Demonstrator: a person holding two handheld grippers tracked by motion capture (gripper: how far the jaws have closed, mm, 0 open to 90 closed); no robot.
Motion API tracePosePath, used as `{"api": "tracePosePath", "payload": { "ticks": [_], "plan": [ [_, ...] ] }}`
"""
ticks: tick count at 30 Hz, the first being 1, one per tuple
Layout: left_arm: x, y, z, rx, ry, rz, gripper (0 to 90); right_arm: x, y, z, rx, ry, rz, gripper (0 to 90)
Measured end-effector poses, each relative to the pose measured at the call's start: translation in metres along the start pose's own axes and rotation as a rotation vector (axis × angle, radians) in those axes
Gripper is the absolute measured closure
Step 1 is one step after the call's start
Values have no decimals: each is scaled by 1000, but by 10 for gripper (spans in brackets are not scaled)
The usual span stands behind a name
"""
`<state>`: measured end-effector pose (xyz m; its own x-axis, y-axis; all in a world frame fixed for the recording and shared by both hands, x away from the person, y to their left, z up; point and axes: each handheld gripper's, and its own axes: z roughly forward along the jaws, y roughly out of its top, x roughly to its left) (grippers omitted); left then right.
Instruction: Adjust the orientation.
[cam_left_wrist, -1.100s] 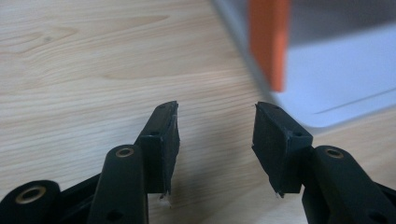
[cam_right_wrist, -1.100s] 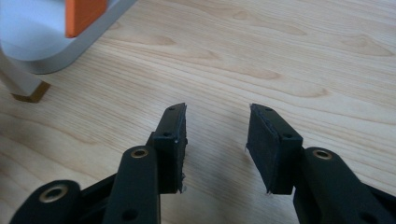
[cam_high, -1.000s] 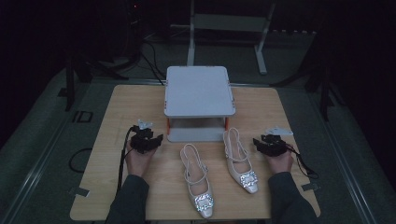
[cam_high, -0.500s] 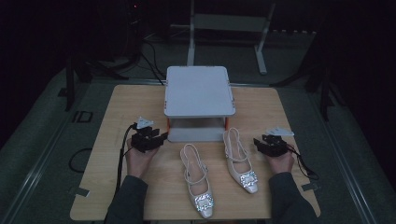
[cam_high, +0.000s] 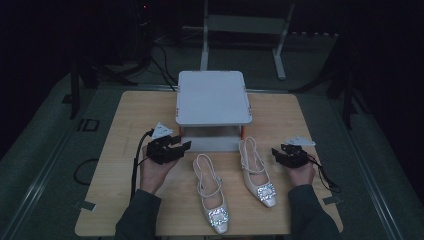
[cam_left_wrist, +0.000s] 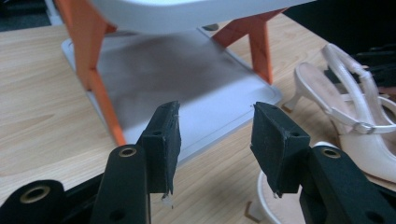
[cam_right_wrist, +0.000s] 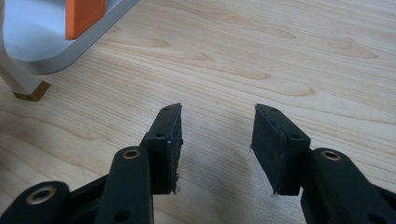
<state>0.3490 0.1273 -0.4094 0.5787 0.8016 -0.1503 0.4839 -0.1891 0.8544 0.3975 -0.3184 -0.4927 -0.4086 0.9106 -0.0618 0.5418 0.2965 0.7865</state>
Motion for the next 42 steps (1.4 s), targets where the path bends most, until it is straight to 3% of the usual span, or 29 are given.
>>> {"api": "tracePosePath", "payload": {
  "ticks": [7, 18, 20, 22, 24, 31, 40, 42],
  "plan": [
    [-19, 4, 4, 23, -57, 50, 517, 0, 0, 0, 0, 2, -4, 523],
    [-40, 1, 22, 103, -123, 122, 526, 0, 0, 0, 1, 1, -5, 523],
    [-42, 0, 26, 127, -131, 132, 558, 0, -1, 1, 4, 1, -6, 523],
    [-43, -3, 31, 161, -157, 148, 639, 0, -1, 1, 6, 3, -5, 523],
    [-43, -3, 31, 167, -154, 155, 751, 0, -1, 1, 6, 2, -5, 523],
    [-37, -2, 23, 183, -155, 152, 809, -1, -1, 1, 4, 0, -3, 523],
    [-4, -4, 1, 155, -63, 65, 810, -2, -2, 1, 5, -3, 1, 525],
    [10, -5, -10, 144, -17, 22, 810, -2, -2, 1, 6, -3, 4, 525]
  ]
}}
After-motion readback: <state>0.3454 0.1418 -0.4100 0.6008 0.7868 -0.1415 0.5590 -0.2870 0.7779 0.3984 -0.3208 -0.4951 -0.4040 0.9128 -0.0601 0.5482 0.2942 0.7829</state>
